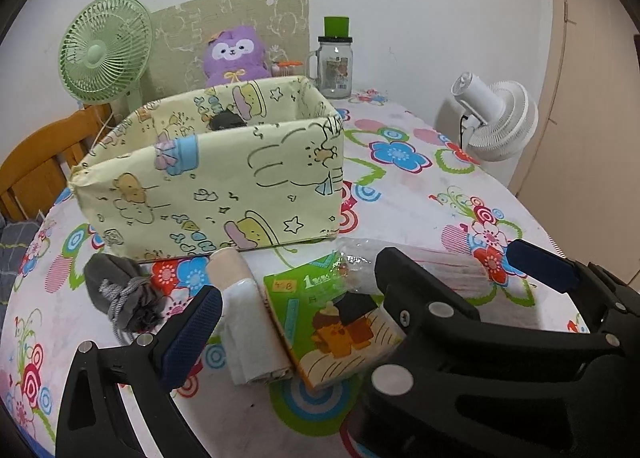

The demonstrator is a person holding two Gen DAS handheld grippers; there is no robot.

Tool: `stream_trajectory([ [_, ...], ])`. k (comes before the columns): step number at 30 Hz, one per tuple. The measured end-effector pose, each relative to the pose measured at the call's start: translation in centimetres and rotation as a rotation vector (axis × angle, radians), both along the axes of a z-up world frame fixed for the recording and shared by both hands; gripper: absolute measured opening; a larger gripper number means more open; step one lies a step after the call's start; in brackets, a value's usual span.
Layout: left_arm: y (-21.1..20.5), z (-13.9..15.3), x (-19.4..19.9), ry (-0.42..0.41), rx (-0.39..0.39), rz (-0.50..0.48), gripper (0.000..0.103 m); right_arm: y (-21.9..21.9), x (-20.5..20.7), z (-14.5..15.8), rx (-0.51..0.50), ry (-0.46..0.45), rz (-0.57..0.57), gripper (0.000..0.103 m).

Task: Organize soft objects
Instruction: 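Grasp the green tissue pack with the left tool while the right grasps the clear straw bag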

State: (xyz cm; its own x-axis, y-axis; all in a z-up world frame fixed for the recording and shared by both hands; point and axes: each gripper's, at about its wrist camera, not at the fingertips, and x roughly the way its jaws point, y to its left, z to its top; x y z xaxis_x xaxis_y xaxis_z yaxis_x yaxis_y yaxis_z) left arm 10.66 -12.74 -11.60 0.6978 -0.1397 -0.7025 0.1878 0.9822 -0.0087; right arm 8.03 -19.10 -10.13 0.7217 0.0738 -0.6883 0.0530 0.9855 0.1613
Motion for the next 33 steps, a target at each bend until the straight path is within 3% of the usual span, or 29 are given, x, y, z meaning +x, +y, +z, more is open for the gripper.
stream_trajectory([
  [13, -0.3, -2.4, 2.0, 0.073, 0.035, 0.015, 0.101, -0.6, 2.3, -2.9, 0.037, 0.100, 0.020, 0.100],
  [23, -0.2, -2.5, 2.0, 0.089, 0.053, 0.017, 0.101, 0.3, 2.5, -2.9, -0.025, 0.096, 0.049, 0.056],
  [33, 1.0, -2.3, 1.2, 0.086, 0.048, 0.030, 0.101, 1.6, 1.8, -2.2, -0.047, 0.071, 0.096, 0.024],
])
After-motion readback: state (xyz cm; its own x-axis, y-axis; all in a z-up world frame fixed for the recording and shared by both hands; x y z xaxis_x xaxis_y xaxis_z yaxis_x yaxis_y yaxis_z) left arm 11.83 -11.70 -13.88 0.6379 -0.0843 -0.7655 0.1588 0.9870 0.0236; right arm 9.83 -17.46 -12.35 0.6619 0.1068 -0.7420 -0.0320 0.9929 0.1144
